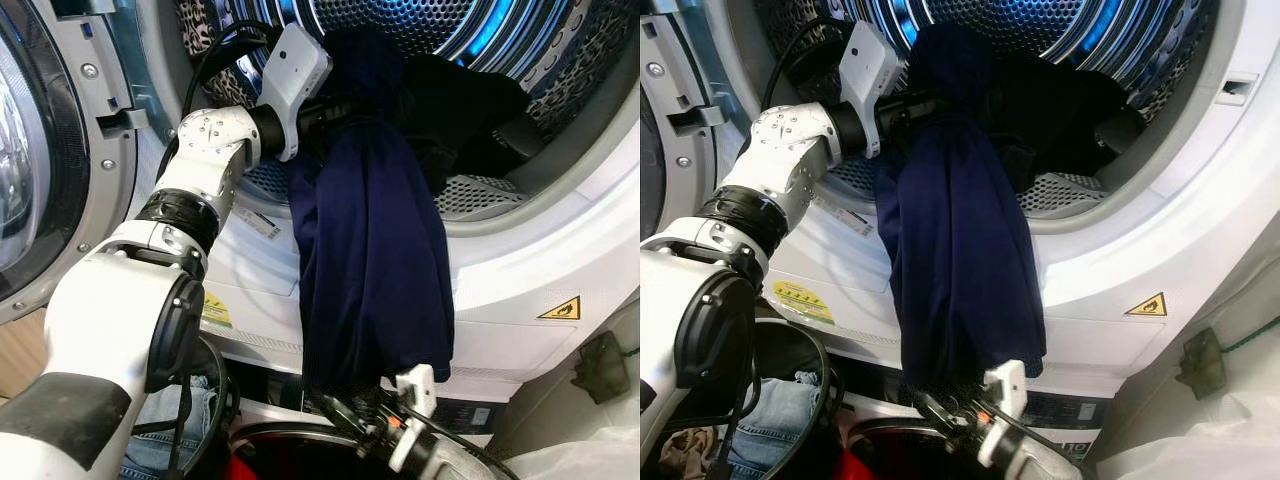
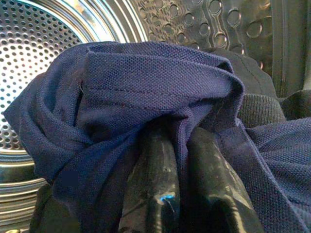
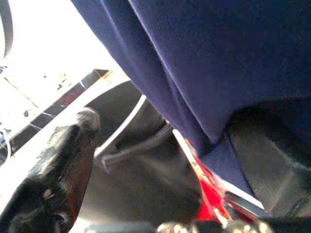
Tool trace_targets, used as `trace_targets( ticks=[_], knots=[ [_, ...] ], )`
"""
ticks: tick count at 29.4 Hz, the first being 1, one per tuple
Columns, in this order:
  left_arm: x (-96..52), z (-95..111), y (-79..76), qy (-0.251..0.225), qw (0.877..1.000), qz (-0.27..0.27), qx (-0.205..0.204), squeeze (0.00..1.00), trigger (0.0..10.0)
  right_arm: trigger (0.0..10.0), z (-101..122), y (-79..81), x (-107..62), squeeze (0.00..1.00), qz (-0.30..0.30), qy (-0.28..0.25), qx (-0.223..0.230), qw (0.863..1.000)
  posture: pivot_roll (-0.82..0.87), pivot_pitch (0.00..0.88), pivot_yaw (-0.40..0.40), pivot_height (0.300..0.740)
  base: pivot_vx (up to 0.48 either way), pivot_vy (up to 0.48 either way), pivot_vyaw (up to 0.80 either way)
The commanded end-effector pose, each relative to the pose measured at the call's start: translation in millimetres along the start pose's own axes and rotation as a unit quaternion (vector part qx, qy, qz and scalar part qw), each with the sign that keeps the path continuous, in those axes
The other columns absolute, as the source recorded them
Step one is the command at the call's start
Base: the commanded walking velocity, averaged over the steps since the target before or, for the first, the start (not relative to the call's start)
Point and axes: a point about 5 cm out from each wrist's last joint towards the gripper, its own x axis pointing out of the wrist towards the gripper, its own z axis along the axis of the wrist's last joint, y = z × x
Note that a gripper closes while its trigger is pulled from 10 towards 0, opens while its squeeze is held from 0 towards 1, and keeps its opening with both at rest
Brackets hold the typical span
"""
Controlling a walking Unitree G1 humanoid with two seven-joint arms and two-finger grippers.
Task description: Clothes washing
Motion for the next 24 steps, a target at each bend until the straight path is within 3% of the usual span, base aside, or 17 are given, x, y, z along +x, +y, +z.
trace_targets(
  ticks=[1,12,14,17,20,24],
  knots=[
    [-7.1,-22.8,-5.4,0.027,0.999,-0.002,-0.037,0.0,10.0,10.0,8.5,-3.6,6.0,0.0,-0.021,-0.017,-0.005,1.0,0.04,0.0,-0.029,0.74,0.0,0.0,0.0],
    [-8.1,-24.2,-6.7,0.021,0.999,-0.007,-0.043,0.0,10.0,10.0,43.4,-5.8,18.1,0.0,-0.059,-0.117,0.016,0.991,0.04,0.0,-0.03,0.74,0.0,0.0,0.0],
    [-8.5,-24.8,-7.1,0.02,0.999,-0.009,-0.044,0.0,10.0,10.0,53.5,1.5,14.2,0.0,-0.017,-0.151,0.047,0.987,0.04,0.0,-0.03,0.74,0.0,0.0,0.0],
    [-9.0,-25.9,-7.4,0.021,0.999,-0.009,-0.046,0.0,10.0,10.0,58.2,14.7,7.4,0.0,0.057,-0.16,0.071,0.983,0.04,0.0,-0.031,0.74,0.0,0.0,0.0],
    [-9.3,-26.5,-7.5,0.02,0.999,-0.008,-0.049,0.0,10.0,10.0,44.8,35.3,-10.5,0.0,0.165,-0.087,0.049,0.981,0.04,0.0,-0.035,0.74,0.0,0.0,0.0],
    [-9.5,-26.3,-7.2,0.019,0.999,-0.008,-0.05,0.0,10.0,10.0,55.8,41.7,-15.5,0.0,0.192,-0.102,0.051,0.975,0.03,0.0,-0.035,0.74,0.0,0.0,0.0]
  ],
)
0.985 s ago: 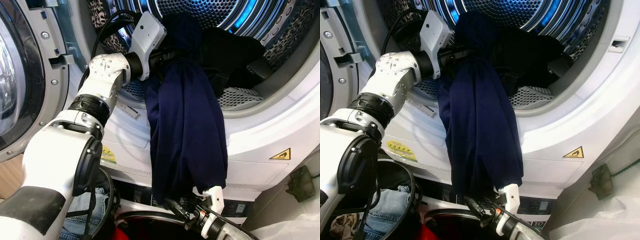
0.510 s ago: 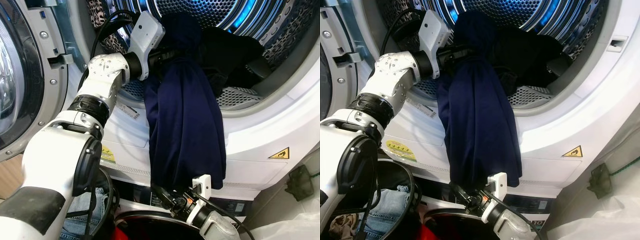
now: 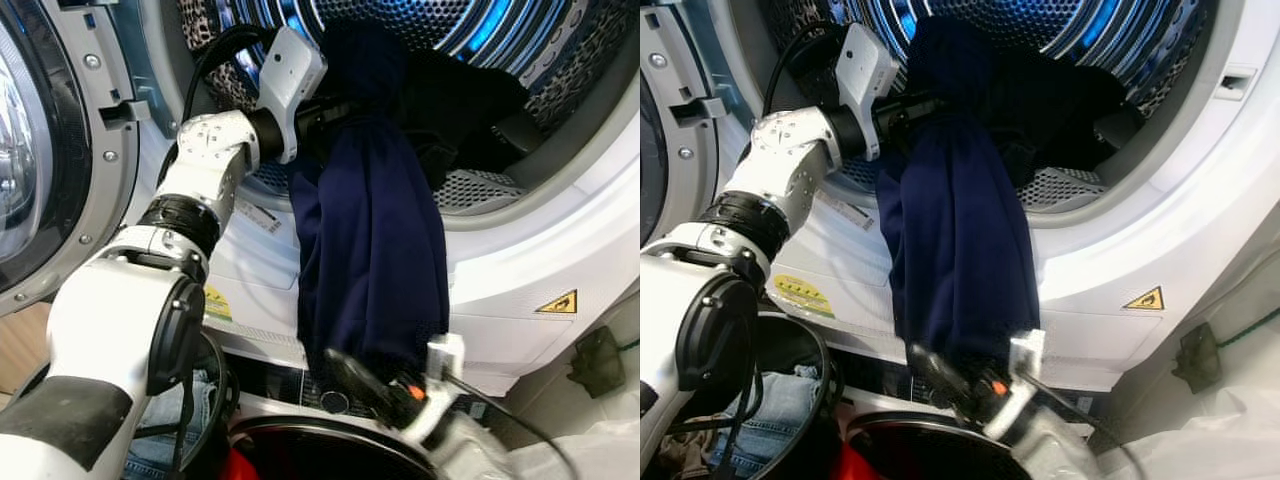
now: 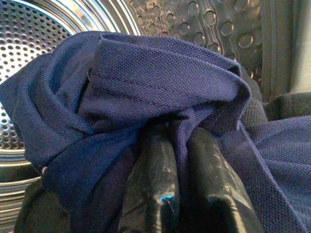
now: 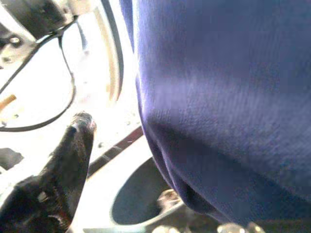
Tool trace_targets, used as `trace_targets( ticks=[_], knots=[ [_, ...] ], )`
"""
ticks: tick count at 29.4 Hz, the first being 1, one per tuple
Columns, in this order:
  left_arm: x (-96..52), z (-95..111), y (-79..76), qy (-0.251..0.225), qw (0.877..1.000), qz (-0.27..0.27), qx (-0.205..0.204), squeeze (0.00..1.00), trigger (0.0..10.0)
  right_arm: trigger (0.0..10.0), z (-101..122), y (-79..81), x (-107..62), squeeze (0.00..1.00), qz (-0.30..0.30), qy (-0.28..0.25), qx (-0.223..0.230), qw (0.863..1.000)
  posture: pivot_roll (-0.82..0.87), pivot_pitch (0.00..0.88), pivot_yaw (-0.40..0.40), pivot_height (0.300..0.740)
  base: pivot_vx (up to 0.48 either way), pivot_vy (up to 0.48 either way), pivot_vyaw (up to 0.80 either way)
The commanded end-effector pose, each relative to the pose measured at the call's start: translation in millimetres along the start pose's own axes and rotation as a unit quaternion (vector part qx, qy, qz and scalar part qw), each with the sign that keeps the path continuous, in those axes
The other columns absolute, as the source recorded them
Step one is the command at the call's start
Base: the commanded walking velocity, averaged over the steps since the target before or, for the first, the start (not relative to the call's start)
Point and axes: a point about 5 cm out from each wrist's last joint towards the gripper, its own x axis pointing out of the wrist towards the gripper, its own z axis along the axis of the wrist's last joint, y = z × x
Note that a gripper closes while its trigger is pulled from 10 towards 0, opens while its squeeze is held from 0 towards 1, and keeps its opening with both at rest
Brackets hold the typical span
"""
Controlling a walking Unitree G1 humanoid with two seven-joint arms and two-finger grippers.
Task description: Clothes washing
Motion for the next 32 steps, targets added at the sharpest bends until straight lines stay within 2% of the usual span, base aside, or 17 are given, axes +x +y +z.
trace_targets(
  ticks=[1,4,7,9,13,15,16,18,20,25,26,30,32],
  knots=[
    [-7.6,-22.9,-5.4,0.032,0.999,-0.007,-0.033,0.0,10.0,10.0,14.1,5.3,10.3,0.0,0.015,-0.021,-0.02,0.999,0.03,0.0,-0.035,0.74,0.0,0.0,0.0],
    [-7.9,-22.8,-5.0,0.031,0.999,-0.006,-0.035,0.0,10.0,10.0,23.0,2.5,17.9,0.0,0.003,-0.036,-0.03,0.999,0.04,0.0,-0.035,0.74,0.0,0.0,0.0],
    [-7.8,-23.3,-6.2,0.03,0.999,-0.01,-0.036,0.0,10.0,10.0,31.3,8.0,31.4,0.0,0.016,-0.045,-0.047,0.998,0.04,0.0,-0.035,0.74,0.0,0.0,0.0],
    [-7.8,-23.4,-6.4,0.029,0.999,-0.011,-0.037,0.0,10.0,10.0,33.4,10.7,33.5,0.0,0.022,-0.047,-0.048,0.998,0.04,0.0,-0.035,0.74,0.0,0.0,0.0],
    [-8.7,-23.5,-6.6,0.024,0.999,-0.017,-0.042,0.0,10.0,10.0,55.4,26.0,56.5,0.0,0.046,-0.089,-0.066,0.993,0.04,0.0,-0.034,0.74,0.0,0.0,0.0],
    [-9.1,-23.2,-7.3,0.018,0.999,-0.022,-0.046,0.0,10.0,10.0,67.4,31.2,70.8,0.0,0.044,-0.102,-0.09,0.99,0.05,0.0,-0.035,0.74,0.0,0.0,0.0],
    [-9.1,-23.2,-7.3,0.018,0.999,-0.022,-0.046,0.0,10.0,10.0,67.4,31.2,70.8,0.0,0.044,-0.102,-0.09,0.99,0.05,0.0,-0.035,0.74,0.0,0.0,0.0],
    [-8.9,-20.1,-7.1,-0.003,0.997,-0.031,-0.071,0.0,10.0,10.0,79.4,32.4,80.7,0.0,0.032,-0.123,-0.098,0.987,0.05,0.0,-0.038,0.74,0.0,0.0,0.0],
    [-8.7,-19.2,-7.4,-0.008,0.996,-0.035,-0.076,0.0,10.0,10.0,81.7,33.6,82.0,0.0,0.033,-0.127,-0.101,0.986,0.05,0.0,-0.038,0.74,0.0,0.0,0.0],
    [-7.0,-1.3,-8.2,-0.059,0.988,-0.103,-0.101,0.0,10.0,10.0,100.4,40.0,98.1,0.0,0.013,-0.149,-0.132,0.98,0.06,0.0,-0.041,0.74,0.0,0.0,0.0],
    [-7.5,7.9,-6.7,-0.083,0.983,-0.125,-0.103,0.0,10.0,10.0,106.8,43.4,102.6,0.0,0.013,-0.158,-0.139,0.978,0.06,0.0,-0.041,0.74,0.0,0.0,0.0],
    [-10.0,25.3,-1.7,-0.122,0.975,-0.153,-0.108,0.0,10.0,10.0,122.9,46.3,112.2,0.0,0.003,-0.184,-0.149,0.972,0.07,0.0,-0.041,0.74,0.0,0.0,0.0],
    [-11.8,33.9,0.8,-0.133,0.973,-0.164,-0.095,0.0,10.0,10.0,138.6,49.5,118.3,0.0,0.0,-0.21,-0.155,0.965,0.07,0.0,-0.041,0.74,0.0,0.0,0.0]
  ],
)
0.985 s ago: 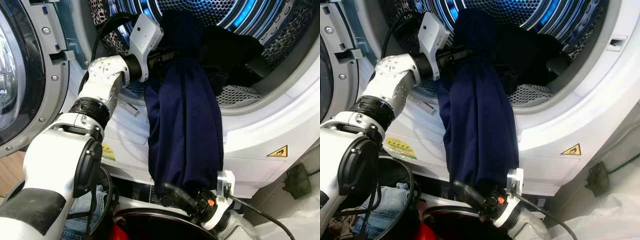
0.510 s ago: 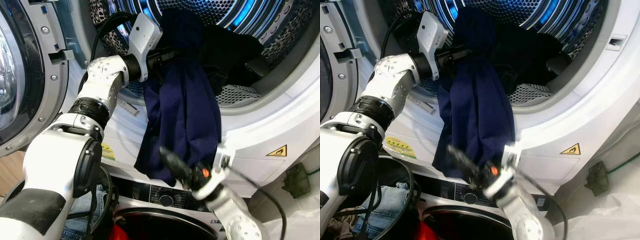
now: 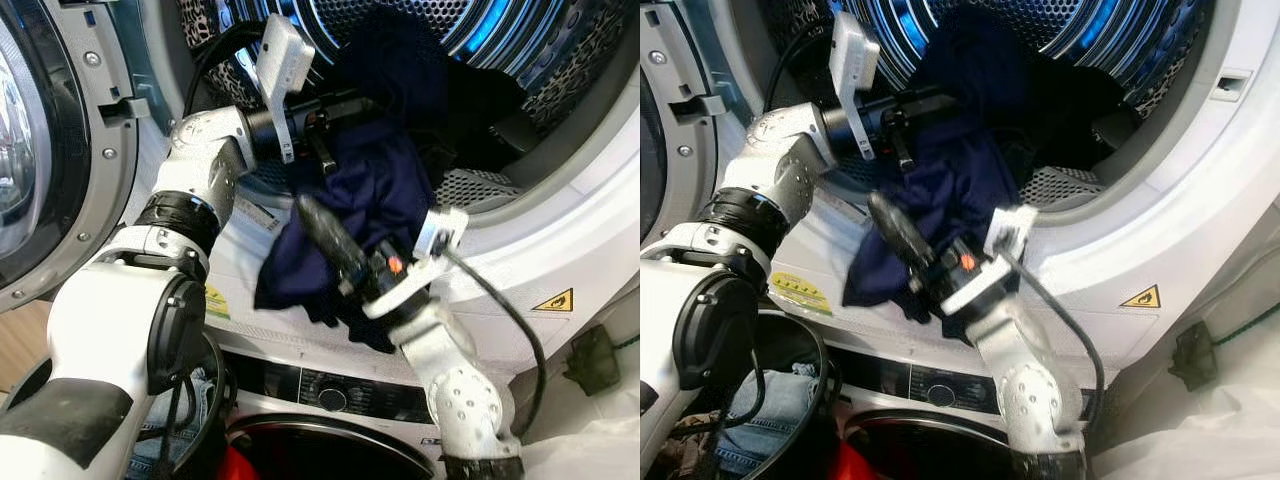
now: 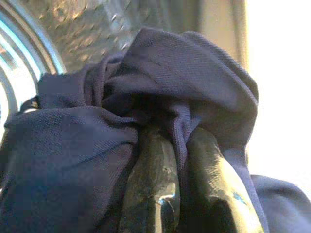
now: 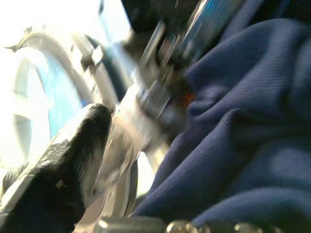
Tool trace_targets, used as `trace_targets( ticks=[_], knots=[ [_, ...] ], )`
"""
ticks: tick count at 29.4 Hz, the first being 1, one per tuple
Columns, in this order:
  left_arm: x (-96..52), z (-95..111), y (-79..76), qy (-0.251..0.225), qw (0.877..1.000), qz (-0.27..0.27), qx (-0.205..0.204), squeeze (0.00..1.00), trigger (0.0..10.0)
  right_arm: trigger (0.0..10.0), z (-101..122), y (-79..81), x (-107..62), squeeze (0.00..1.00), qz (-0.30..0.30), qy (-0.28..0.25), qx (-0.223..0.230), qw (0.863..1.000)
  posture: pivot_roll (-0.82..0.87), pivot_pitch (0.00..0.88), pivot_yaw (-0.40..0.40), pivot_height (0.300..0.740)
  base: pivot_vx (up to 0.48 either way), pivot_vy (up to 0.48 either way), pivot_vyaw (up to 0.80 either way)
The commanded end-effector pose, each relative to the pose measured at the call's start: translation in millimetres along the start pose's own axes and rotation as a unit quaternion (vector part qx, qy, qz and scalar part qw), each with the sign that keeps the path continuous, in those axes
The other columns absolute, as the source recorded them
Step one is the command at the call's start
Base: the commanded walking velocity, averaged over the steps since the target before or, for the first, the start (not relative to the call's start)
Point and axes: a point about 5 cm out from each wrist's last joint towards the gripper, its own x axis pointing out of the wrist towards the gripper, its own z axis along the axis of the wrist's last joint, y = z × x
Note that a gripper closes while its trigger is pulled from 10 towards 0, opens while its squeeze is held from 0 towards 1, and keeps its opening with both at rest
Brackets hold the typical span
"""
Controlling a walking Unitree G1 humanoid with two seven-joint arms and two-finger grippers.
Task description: Clothes washing
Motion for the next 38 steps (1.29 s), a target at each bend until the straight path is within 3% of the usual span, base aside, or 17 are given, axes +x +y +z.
trace_targets(
  ticks=[1,6,7,14,16,19,26,28,36,38],
  knots=[
    [-4.3,15.3,2.4,-0.01,1.0,-0.017,0.023,0.0,10.0,10.0,20.3,-1.4,10.1,0.0,-0.011,-0.049,-0.012,0.999,0.07,0.0,-0.04,0.74,0.0,0.0,0.0],
    [-7.7,21.5,4.1,0.008,0.998,-0.012,0.064,0.0,10.0,10.0,36.9,7.7,24.4,0.0,0.021,-0.075,-0.027,0.997,0.07,0.0,-0.038,0.74,0.0,0.0,0.0],
    [-9.9,31.9,9.4,-0.011,0.997,0.017,0.074,0.0,10.0,10.0,39.8,7.3,28.5,0.0,0.026,-0.074,-0.039,0.996,0.07,0.0,-0.039,0.74,0.0,0.0,0.0],
    [-18.3,59.4,17.2,-0.032,0.993,0.043,0.107,0.0,10.0,10.0,40.3,-3.8,32.4,0.0,0.01,-0.065,-0.053,0.996,0.08,0.0,-0.04,0.74,0.0,0.0,0.0],
    [-20.1,59.6,13.8,0.011,0.989,0.019,0.148,0.0,10.0,10.0,39.1,-10.2,33.0,0.0,-0.013,-0.061,-0.062,0.996,0.09,0.0,-0.04,0.74,0.0,0.0,0.0],
    [-21.3,57.8,9.4,0.052,0.983,-0.011,0.176,0.0,10.0,10.0,38.6,-17.7,33.9,0.0,-0.041,-0.061,-0.071,0.995,0.09,0.0,-0.04,0.74,0.0,0.0,0.0],
    [-24.3,64.0,-7.6,0.073,0.977,-0.122,0.161,0.0,10.0,10.0,35.4,-27.5,35.7,0.0,-0.068,-0.054,-0.078,0.993,0.09,0.0,-0.042,0.74,0.0,0.0,0.0],
    [-26.6,68.6,-10.3,0.078,0.974,-0.132,0.169,0.0,10.0,10.0,34.7,-28.1,35.9,0.0,-0.067,-0.057,-0.076,0.993,0.09,0.0,-0.041,0.74,0.0,0.0,0.0],
    [-31.8,84.7,-8.2,0.065,0.973,-0.108,0.195,0.0,10.0,10.0,31.7,-27.8,34.4,0.0,-0.063,-0.061,-0.07,0.994,0.1,0.0,-0.04,0.74,0.0,0.0,0.0],
    [-29.2,92.8,-3.0,0.048,0.972,-0.066,0.22,0.0,10.0,10.0,27.6,-26.5,31.5,0.0,-0.056,-0.057,-0.064,0.995,0.1,0.0,-0.041,0.74,0.0,0.0,0.0]
  ],
)
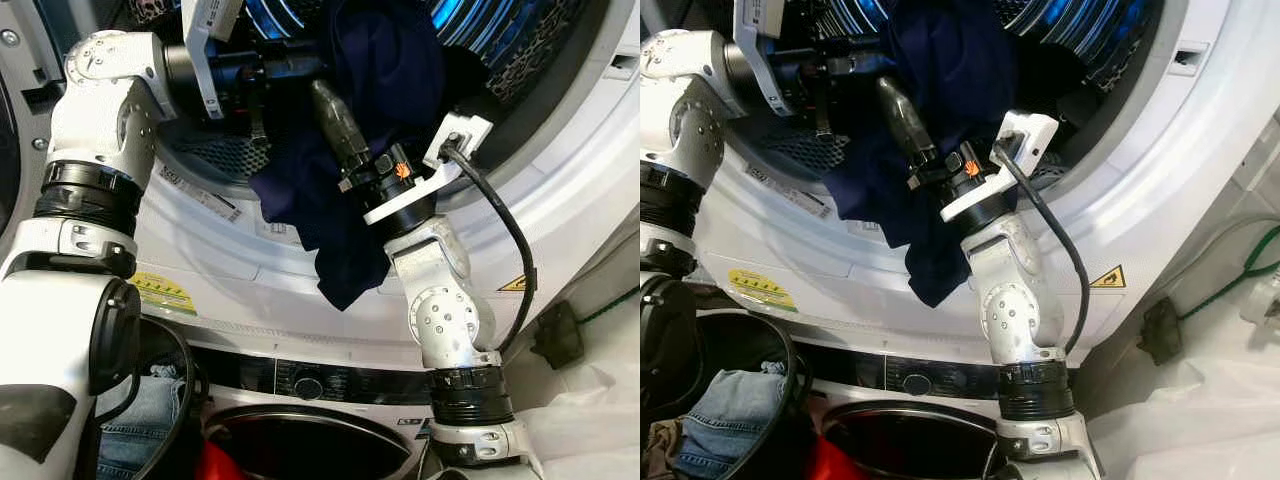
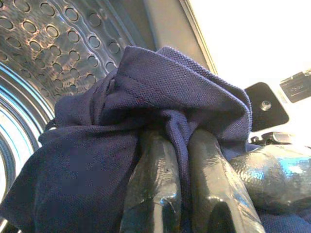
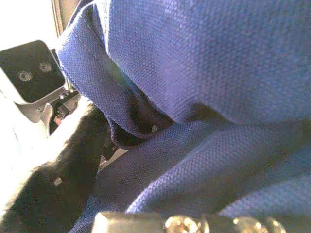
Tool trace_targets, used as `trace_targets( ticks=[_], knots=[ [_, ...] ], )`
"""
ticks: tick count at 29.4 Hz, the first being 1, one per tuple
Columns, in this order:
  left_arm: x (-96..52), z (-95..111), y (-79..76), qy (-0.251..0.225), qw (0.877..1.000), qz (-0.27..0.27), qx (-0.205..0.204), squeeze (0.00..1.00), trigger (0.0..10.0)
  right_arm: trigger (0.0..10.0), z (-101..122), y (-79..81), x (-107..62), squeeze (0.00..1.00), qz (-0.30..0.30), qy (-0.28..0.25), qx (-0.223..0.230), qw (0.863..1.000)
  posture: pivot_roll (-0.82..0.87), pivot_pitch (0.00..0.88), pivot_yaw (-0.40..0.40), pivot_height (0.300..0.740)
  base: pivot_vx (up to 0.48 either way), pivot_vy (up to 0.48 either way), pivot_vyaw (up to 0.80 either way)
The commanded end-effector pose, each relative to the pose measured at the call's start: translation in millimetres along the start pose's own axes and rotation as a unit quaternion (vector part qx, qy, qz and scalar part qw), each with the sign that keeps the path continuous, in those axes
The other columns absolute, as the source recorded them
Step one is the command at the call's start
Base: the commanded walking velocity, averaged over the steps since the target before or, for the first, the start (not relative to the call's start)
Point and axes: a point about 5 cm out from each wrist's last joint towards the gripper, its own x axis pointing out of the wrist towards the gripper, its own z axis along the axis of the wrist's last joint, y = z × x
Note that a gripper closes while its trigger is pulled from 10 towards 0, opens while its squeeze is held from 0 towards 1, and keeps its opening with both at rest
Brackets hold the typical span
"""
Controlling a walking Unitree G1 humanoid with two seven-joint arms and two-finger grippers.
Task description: Clothes washing
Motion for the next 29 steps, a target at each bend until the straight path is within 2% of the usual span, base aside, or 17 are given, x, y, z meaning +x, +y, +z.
trace_targets(
  ticks=[1,5,9,11,14,16,20,22,24,29],
  knots=[
    [-1.2,32.4,12.0,-0.033,0.997,0.03,0.067,0.0,10.0,10.0,-2.3,-12.0,-10.6,0.0,-0.037,0.004,0.009,0.999,0.1,0.0,-0.041,0.74,0.0,0.0,0.0],
    [-0.8,43.6,20.1,-0.076,0.99,0.084,0.08,0.0,10.0,10.0,-10.6,-4.4,-19.6,0.0,0.0,0.023,0.026,0.999,0.11,0.0,-0.042,0.74,0.0,0.0,0.0],
    [-1.3,47.5,25.1,-0.087,0.987,0.109,0.08,0.0,10.0,10.0,-31.6,9.5,-48.3,0.0,0.097,0.113,0.012,0.989,0.1,0.0,-0.042,0.74,0.0,0.0,0.0],
    [-1.8,45.6,24.2,-0.083,0.988,0.102,0.076,0.0,10.0,10.0,-34.6,7.3,-61.8,0.0,0.102,0.134,0.007,0.986,0.1,0.0,-0.043,0.74,0.0,0.0,0.0],
    [-2.2,42.9,22.2,-0.078,0.991,0.089,0.07,0.0,10.0,10.0,-31.9,1.9,-65.1,0.0,0.083,0.133,0.008,0.988,0.1,0.0,-0.044,0.74,0.0,0.0,0.0],
    [-2.8,38.9,17.7,-0.065,0.994,0.06,0.063,0.0,10.0,10.0,-25.3,-3.0,-63.2,0.0,0.064,0.124,0.003,0.99,0.09,0.0,-0.043,0.74,0.0,0.0,0.0],
    [-3.6,35.4,14.3,-0.057,0.996,0.036,0.055,0.0,10.0,10.0,-21.3,0.2,-53.3,0.0,0.067,0.106,0.0,0.992,0.09,0.0,-0.042,0.74,0.0,0.0,0.0],
    [-4.0,32.4,11.5,-0.048,0.997,0.02,0.05,0.0,10.0,10.0,-20.6,4.9,-44.7,0.0,0.075,0.094,-0.001,0.993,0.09,0.0,-0.038,0.74,0.0,0.0,0.0],
    [-3.2,29.6,4.5,-0.039,0.998,-0.015,0.045,0.0,10.0,10.0,-17.0,11.4,-29.3,0.0,0.076,0.063,0.006,0.995,0.1,0.0,-0.036,0.74,0.0,0.0,0.0],
    [-1.9,32.9,-4.4,-0.036,0.997,-0.055,0.046,0.0,10.0,10.0,-8.1,11.7,-9.7,0.0,0.053,0.018,0.018,0.998,0.1,0.0,-0.034,0.74,0.0,0.0,0.0]
  ],
)
